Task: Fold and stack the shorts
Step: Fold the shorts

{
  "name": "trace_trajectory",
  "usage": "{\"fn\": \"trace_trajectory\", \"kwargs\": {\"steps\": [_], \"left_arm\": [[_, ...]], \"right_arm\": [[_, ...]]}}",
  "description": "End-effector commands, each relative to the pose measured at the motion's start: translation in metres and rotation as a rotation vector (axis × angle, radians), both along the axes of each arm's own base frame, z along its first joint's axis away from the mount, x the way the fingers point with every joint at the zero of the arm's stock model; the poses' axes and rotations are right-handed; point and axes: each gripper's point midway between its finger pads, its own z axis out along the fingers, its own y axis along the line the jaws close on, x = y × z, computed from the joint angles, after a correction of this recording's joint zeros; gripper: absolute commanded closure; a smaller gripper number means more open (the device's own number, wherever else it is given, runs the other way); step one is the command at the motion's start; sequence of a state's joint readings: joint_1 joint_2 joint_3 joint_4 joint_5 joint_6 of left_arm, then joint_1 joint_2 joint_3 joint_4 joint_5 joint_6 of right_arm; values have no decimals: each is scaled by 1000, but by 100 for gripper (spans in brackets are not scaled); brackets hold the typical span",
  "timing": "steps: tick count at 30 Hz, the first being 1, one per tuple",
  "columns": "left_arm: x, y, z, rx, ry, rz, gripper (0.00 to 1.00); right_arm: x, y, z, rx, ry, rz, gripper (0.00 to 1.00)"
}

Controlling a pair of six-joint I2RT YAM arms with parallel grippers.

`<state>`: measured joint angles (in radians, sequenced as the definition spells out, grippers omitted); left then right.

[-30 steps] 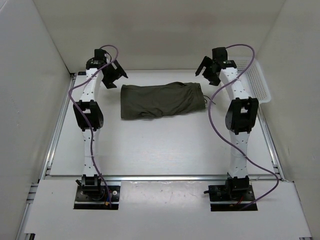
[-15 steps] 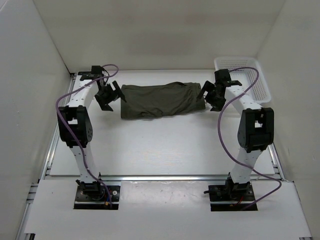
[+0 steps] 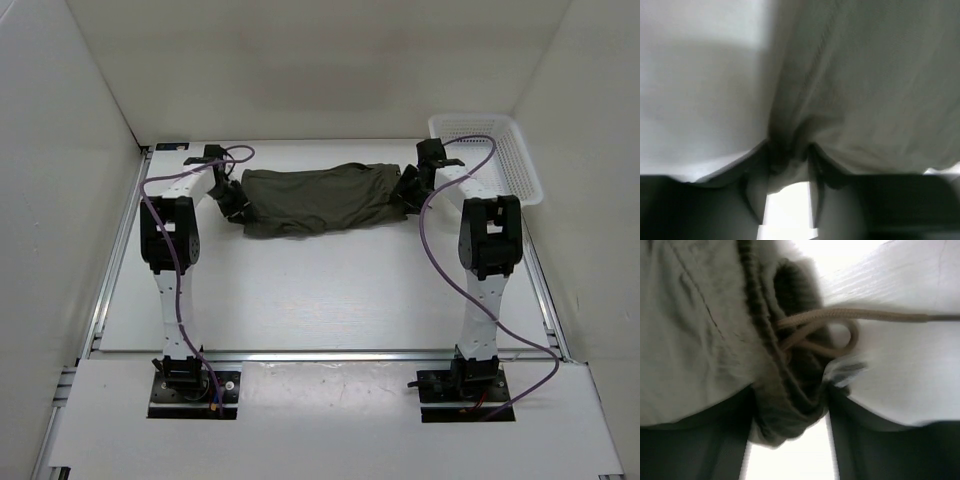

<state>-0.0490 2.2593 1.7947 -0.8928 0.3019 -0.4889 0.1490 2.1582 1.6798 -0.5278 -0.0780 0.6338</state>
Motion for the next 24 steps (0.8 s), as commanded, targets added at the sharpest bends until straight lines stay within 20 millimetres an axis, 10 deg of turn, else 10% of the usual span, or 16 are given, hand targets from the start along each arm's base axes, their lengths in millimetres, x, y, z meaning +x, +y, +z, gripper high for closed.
{"fn": "trace_trajectory", "kwargs": {"steps": [1,3,8,15,24], "left_arm": [[19,-3,13,-9,-69,-7,71],[29,-5,20,-19,-98,-10,90],[37,10,32,5,-122,20,90],[10,31,48,59,-133,17,90],[-106,47,31,153,33,76,90]], "right_arm": [[9,1,-5,1,-3,-22,47],[6,0,-9,0,8,-22,72],[-16,-10,-11,-44,28,-21,100],[-72,-14,-11,-72,78,29,100],[-180,-4,-13,-145,139,110,100]]}}
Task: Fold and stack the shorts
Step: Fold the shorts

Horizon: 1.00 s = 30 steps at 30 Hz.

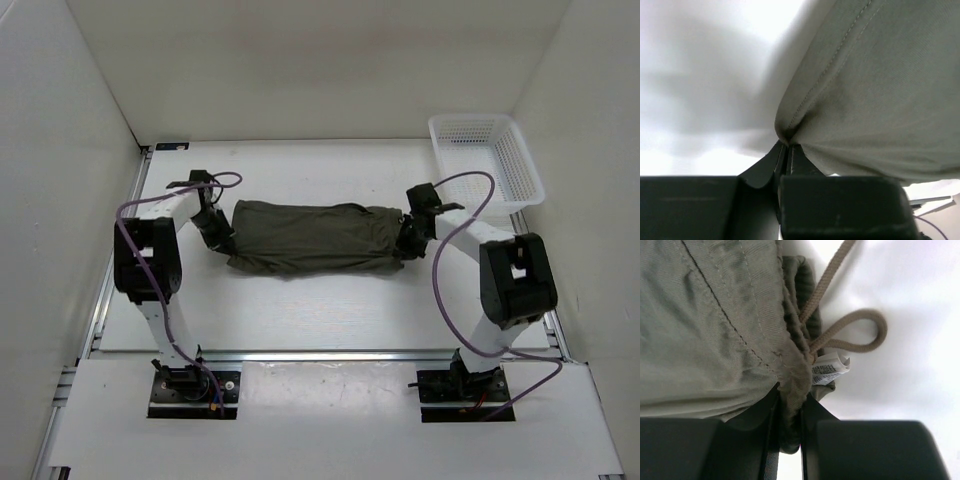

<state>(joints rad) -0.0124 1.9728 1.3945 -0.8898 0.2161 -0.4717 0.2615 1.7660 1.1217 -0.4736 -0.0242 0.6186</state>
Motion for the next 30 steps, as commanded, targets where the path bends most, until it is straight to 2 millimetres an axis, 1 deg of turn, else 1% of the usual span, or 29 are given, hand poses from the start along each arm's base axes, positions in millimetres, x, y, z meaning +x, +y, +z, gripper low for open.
{"fn": "trace_trajectory", "kwargs": {"steps": [1,2,3,4,5,6,7,8,10,11,12,13,14,15,17,19,20,21,22,23,25,26,27,28,29,30], "left_arm": [[-20,14,26,64,-61,42,90],[-34,16,25,76,-49,43,90],[-40,16,24,76,-43,43,78],[-42,16,23,76,-48,43,66],[-45,16,25,76,-52,44,48],[-49,18,21,85,-37,45,14],[-48,18,26,85,-54,45,6],[-50,18,29,85,-63,46,5],[-50,20,31,94,-72,48,5],[-43,20,34,93,-106,49,2],[-37,20,35,94,-120,40,2],[-36,16,33,86,-118,18,2],[-31,16,24,88,-103,5,2],[-24,14,24,78,-105,3,2],[-19,8,13,45,-94,-15,3],[-15,-11,5,-11,-74,-53,6],[-12,-16,4,-12,-77,-68,7],[-12,-25,0,-15,-71,-82,9],[-12,-27,1,-24,-71,-84,13],[-13,-32,-4,-24,-65,-98,16],[-15,-37,-7,-35,-52,-95,22],[-18,-37,-9,-35,-43,-95,29],[-18,-40,-9,-37,-39,-93,50],[-18,-40,-9,-37,-39,-93,67],[-13,-41,-5,-38,-56,-93,83],[-8,-41,3,-39,-82,-93,90]], "right_arm": [[-47,-12,-2,-67,52,2,100],[-53,-12,-1,-82,46,9,88],[-56,-19,6,-104,22,-17,68],[-63,-21,7,-127,27,-12,45],[-67,-25,9,-151,22,-11,24],[-68,-29,17,-167,-1,-21,3],[-67,-33,26,-186,-10,-20,0],[-65,-39,37,-212,-45,-25,0],[-63,-45,56,-236,-77,-29,0],[-62,-47,64,-244,-94,-36,0],[-61,-49,77,-242,-130,-45,0],[-59,-51,87,-247,-158,-44,0],[-62,-52,98,-241,-177,-47,0],[-63,-52,104,-237,-185,-48,0],[-67,-54,118,-228,-209,-52,0],[-68,-56,129,-228,-241,-62,0],[-73,-58,135,-223,-255,-64,0],[-76,-58,138,-216,-259,-74,0],[-74,-60,144,-219,-282,-83,0],[-78,-62,149,-216,-290,-84,0],[-83,-63,154,-207,-302,-95,0],[-83,-63,154,-207,-303,-95,0],[-86,-65,157,-208,-308,-108,0],[-87,-65,159,-205,-317,-109,0],[-88,-66,156,-208,-308,-108,0],[-91,-67,154,-213,-296,-106,0]]}}
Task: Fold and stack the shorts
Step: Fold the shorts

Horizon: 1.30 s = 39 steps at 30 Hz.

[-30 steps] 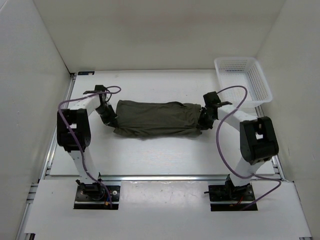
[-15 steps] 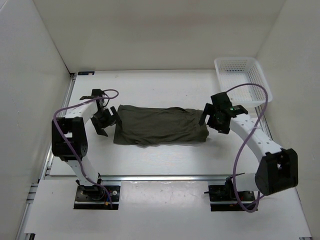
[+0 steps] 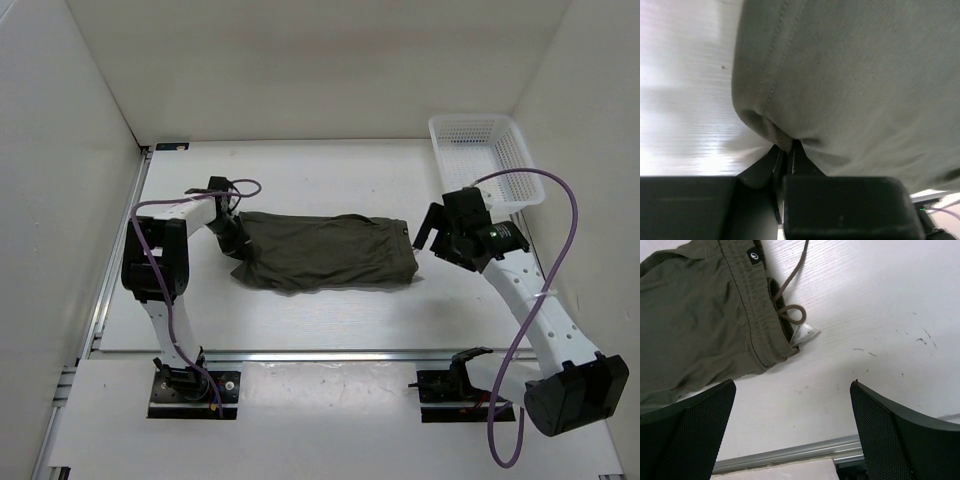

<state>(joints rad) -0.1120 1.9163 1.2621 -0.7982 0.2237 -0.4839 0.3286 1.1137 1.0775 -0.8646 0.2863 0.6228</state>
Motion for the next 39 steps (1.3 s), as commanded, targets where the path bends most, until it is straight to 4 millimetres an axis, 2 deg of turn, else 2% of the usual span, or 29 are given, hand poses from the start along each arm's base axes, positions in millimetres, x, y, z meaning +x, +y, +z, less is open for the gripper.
{"fn": "trace_trajectory", "kwargs": {"steps": [1,2,4,5,6,7,8,9,11,12,14,15,17,20,21,22,24,25,27,28,34,39], "left_arm": [[18,-1,23,-23,-71,8,90],[29,5,35,15,-111,7,90],[39,23,54,94,-146,29,90],[48,41,77,193,-187,43,90],[52,50,87,242,-201,48,90],[56,55,103,271,-235,48,90],[67,58,128,291,-297,40,90],[67,59,142,318,-317,25,90],[72,51,160,328,-361,-10,90],[78,37,178,315,-410,-54,90],[76,22,189,302,-423,-99,90],[79,6,195,292,-443,-132,90],[75,-23,198,270,-456,-207,90],[74,-53,201,254,-473,-270,90],[68,-74,198,245,-469,-320,90],[70,-84,205,245,-496,-335,90],[64,-100,206,259,-498,-374,90],[58,-117,210,251,-512,-401,90],[52,-134,207,240,-511,-429,90],[46,-149,207,226,-517,-451,90],[20,-200,194,190,-498,-523,90],[8,-218,179,178,-475,-536,90]], "right_arm": [[-7,-7,11,-14,-12,-20,0],[-6,-8,11,-21,-15,-25,0],[-10,-11,15,-29,-17,-31,0],[-11,-11,18,-24,-28,-31,0],[-12,-14,24,-28,-44,-37,0],[-12,-14,24,-34,-44,-30,0],[-15,-15,25,-35,-41,-30,0],[-15,-15,25,-35,-41,-30,0],[-15,-17,25,-47,-43,-28,0],[-15,-17,25,-47,-43,-28,0],[-16,-18,21,-51,-34,-28,0],[-16,-18,21,-51,-34,-28,0],[-15,-17,19,-54,-26,-28,0],[-15,-17,19,-54,-26,-28,0],[-15,-17,19,-54,-26,-28,0],[-15,-17,19,-54,-26,-28,0],[-15,-17,19,-54,-26,-28,0],[-15,-17,19,-54,-26,-28,0],[-15,-17,19,-54,-26,-28,0],[-15,-17,19,-54,-26,-28,0],[-17,-18,16,-57,-17,-28,0],[-20,-17,12,-56,3,-22,0]]}}
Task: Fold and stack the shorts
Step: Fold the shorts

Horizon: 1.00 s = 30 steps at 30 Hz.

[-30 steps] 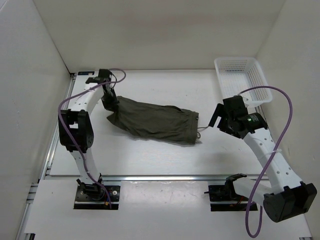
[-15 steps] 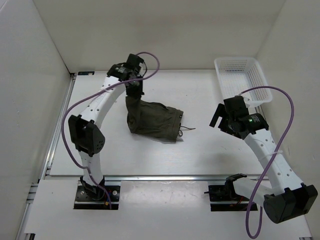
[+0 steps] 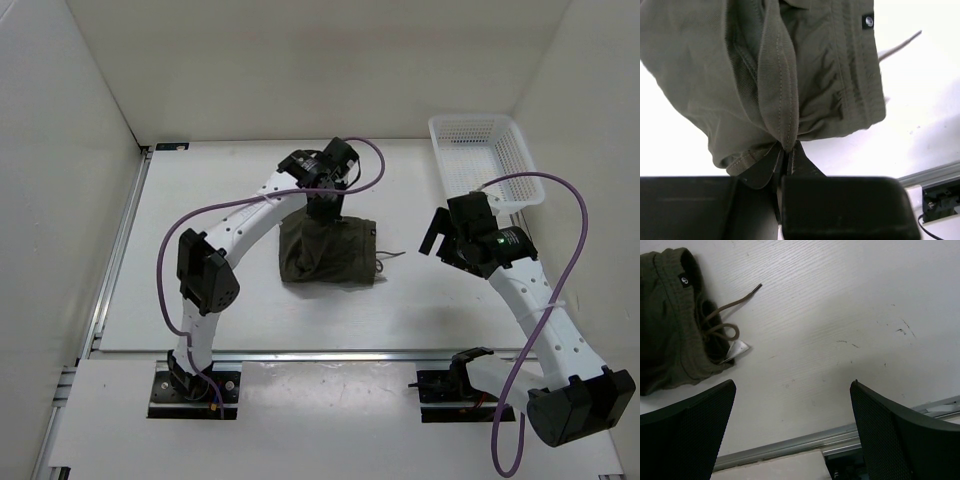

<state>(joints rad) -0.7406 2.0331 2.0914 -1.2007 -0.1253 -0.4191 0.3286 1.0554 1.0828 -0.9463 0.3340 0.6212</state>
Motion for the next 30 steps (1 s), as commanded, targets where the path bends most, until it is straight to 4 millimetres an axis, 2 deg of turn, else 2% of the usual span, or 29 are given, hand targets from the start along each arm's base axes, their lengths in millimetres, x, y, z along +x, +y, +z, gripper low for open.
{"fn": "trace_trajectory", "kwargs": {"steps": [1,3,5,6,7,9,10,11,12,13,16,17,18,20,21,22,25,26,30], "left_arm": [[0,-7,9,-32,-26,31,90],[1,-6,9,-25,-33,36,90],[0,-2,9,-16,-37,51,90],[0,-2,9,-16,-37,51,90],[-2,0,11,-17,-38,51,90],[-5,2,7,-4,-25,51,90],[-5,2,7,-4,-25,51,90],[-5,2,7,-4,-25,51,90],[-5,3,11,-10,-32,51,90],[-5,3,11,-11,-32,51,90],[-4,2,14,-17,-38,51,90],[-3,1,17,-23,-45,52,90],[-5,2,16,-17,-38,51,90],[-4,2,19,-24,-45,52,90],[-4,2,19,-24,-45,52,90],[-2,0,23,-32,-53,52,90],[-4,2,23,-26,-47,52,90],[-3,1,26,-33,-54,52,90],[1,3,30,-42,-63,61,90]], "right_arm": [[0,2,5,-4,-7,39,0],[4,16,4,38,-2,105,0],[8,44,-10,135,56,213,0],[6,54,-30,170,121,241,2],[16,69,-32,228,95,279,2],[20,91,-44,338,118,337,7],[28,99,-61,361,133,340,9],[32,103,-69,377,147,350,12],[35,108,-84,392,191,343,19],[46,115,-87,411,166,360,21],[53,130,-105,470,203,397,26],[64,136,-102,489,181,404,27],[64,138,-114,492,222,398,33],[72,140,-120,492,228,397,45],[71,138,-133,475,259,379,56],[75,137,-136,467,264,361,74],[73,129,-149,428,300,318,97],[73,129,-149,428,300,318,100],[66,122,-157,378,323,294,100]]}}
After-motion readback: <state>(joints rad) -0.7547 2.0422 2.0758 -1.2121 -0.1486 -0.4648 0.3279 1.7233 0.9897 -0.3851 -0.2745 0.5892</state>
